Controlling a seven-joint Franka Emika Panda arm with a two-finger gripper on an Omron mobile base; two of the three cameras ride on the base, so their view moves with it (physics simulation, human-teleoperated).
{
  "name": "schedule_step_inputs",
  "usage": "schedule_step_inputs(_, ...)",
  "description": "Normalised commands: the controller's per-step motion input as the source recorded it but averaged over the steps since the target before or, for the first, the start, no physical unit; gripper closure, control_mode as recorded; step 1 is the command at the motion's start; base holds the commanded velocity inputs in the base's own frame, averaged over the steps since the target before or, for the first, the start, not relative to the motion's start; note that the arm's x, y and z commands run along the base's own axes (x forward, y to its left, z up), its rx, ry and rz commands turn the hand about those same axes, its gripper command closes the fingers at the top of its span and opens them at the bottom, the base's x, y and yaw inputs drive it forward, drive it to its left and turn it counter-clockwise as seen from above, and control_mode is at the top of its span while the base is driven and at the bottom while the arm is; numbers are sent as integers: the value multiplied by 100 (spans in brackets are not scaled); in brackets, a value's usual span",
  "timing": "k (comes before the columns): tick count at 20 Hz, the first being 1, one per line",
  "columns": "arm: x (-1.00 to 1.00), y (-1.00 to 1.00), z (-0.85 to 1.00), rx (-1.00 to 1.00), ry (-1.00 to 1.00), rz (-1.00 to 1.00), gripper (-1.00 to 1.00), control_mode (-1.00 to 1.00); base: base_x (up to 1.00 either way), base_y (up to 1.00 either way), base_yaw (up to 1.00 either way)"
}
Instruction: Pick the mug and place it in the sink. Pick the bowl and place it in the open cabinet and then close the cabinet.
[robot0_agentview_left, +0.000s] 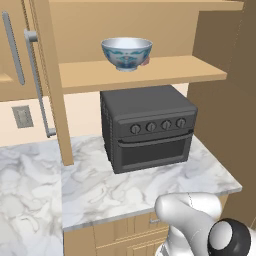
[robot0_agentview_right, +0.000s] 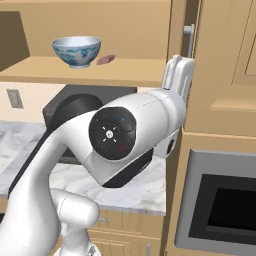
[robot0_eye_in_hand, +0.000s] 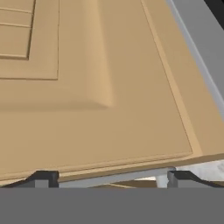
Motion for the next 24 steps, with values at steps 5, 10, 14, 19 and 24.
schedule_step_inputs(5,97,15,-2,-5,0,0,-100,-100,0,0,0)
schedule_step_inputs(10,86,57,0,-14,0,2,-100,-100,0,0,0)
schedule_step_inputs(14,63,66,0,-17,0,4,-100,-100,0,0,0)
schedule_step_inputs(19,95,41,0,-10,1,4,-100,-100,0,0,0)
schedule_step_inputs(24,100,25,0,-5,1,11,-100,-100,0,0,0)
